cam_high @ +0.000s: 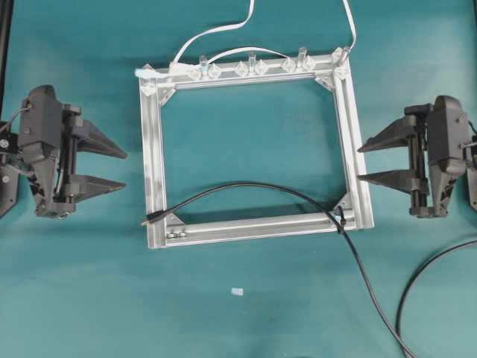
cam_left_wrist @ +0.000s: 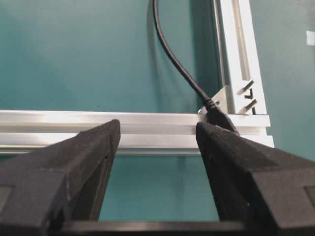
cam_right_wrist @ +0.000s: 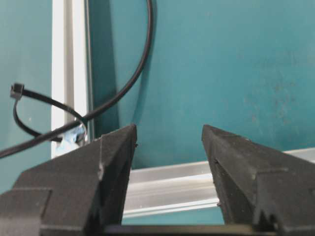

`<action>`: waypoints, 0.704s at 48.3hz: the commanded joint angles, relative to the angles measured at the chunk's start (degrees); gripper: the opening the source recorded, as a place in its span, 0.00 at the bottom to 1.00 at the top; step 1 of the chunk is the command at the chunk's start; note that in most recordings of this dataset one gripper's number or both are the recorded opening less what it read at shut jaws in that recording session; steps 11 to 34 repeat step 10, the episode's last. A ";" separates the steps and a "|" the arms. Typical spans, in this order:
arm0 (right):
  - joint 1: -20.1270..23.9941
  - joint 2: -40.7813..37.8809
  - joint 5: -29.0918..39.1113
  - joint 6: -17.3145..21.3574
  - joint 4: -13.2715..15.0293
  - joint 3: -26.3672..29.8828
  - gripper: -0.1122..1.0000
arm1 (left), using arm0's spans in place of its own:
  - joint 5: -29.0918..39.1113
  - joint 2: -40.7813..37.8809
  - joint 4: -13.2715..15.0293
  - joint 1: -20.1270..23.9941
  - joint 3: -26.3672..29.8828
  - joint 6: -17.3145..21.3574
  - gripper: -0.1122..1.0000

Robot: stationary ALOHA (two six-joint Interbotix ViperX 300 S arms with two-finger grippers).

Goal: Insert the wire through the string loop located on the right side.

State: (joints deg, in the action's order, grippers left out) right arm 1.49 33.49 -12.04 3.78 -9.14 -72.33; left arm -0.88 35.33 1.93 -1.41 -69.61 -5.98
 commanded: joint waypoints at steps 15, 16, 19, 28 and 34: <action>-0.26 -0.09 -2.29 0.09 0.18 0.79 0.88 | -0.53 1.05 0.26 0.26 0.35 0.35 0.69; -0.26 -0.09 -2.29 0.09 0.18 0.79 0.88 | -0.53 1.05 0.26 0.26 0.35 0.35 0.69; -0.26 -0.09 -2.29 0.09 0.18 0.79 0.88 | -0.53 1.05 0.26 0.26 0.35 0.35 0.69; -0.26 -0.09 -2.29 0.09 0.18 0.79 0.88 | -0.53 1.05 0.26 0.26 0.35 0.35 0.69; -0.26 -0.09 -2.29 0.09 0.18 0.79 0.88 | -0.53 1.05 0.26 0.26 0.35 0.35 0.69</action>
